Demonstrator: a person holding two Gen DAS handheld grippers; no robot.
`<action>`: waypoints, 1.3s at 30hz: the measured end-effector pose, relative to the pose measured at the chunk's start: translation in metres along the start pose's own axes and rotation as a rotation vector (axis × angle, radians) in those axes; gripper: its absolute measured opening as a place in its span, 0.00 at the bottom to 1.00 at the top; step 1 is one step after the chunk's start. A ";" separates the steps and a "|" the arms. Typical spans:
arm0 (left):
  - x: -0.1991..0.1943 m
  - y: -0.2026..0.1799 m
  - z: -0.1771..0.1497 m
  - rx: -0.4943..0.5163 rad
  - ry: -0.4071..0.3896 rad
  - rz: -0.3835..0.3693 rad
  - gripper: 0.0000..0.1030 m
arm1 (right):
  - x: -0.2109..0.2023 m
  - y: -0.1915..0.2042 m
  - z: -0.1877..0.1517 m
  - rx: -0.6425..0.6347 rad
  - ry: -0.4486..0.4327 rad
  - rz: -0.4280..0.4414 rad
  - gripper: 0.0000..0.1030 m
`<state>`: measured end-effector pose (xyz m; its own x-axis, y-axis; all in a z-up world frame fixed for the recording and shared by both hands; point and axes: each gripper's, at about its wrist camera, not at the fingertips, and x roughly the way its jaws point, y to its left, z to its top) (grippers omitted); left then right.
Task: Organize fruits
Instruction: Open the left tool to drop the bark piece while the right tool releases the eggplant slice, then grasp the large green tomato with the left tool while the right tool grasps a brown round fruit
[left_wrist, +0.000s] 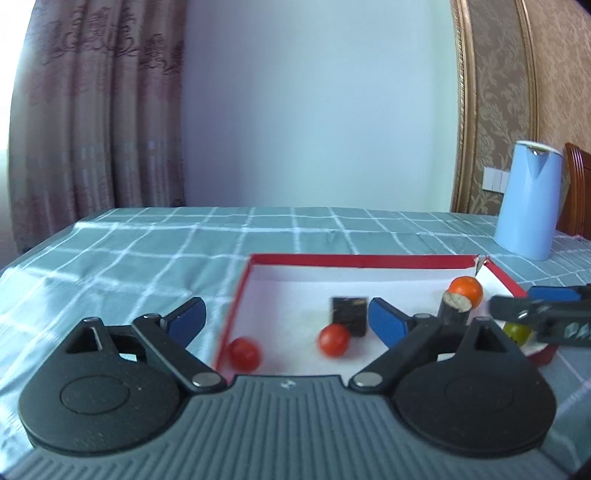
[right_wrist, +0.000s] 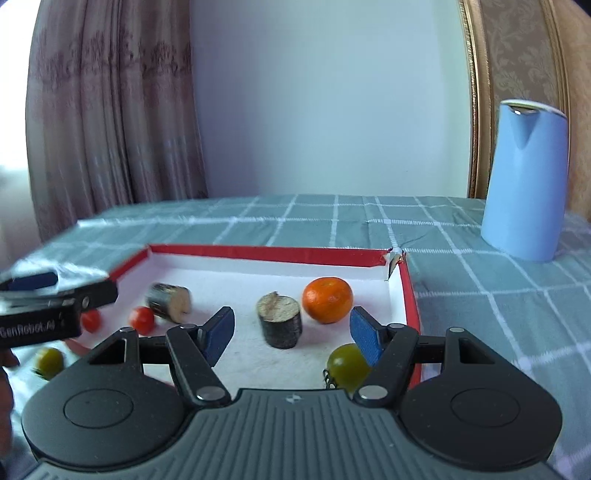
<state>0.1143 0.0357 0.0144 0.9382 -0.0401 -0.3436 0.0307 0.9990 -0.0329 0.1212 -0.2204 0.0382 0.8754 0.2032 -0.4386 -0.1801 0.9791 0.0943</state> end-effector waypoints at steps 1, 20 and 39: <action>-0.006 0.008 -0.002 -0.019 -0.006 0.009 0.91 | -0.006 0.000 -0.002 0.001 -0.012 0.008 0.67; 0.002 0.050 -0.031 -0.060 0.284 0.031 0.95 | -0.025 0.018 -0.026 -0.078 0.021 0.088 0.67; 0.000 0.035 -0.031 0.024 0.269 -0.095 0.49 | -0.047 0.043 -0.052 -0.241 0.100 0.210 0.67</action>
<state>0.1049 0.0697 -0.0161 0.8057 -0.1344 -0.5769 0.1252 0.9906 -0.0560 0.0495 -0.1875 0.0165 0.7619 0.3882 -0.5185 -0.4631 0.8861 -0.0170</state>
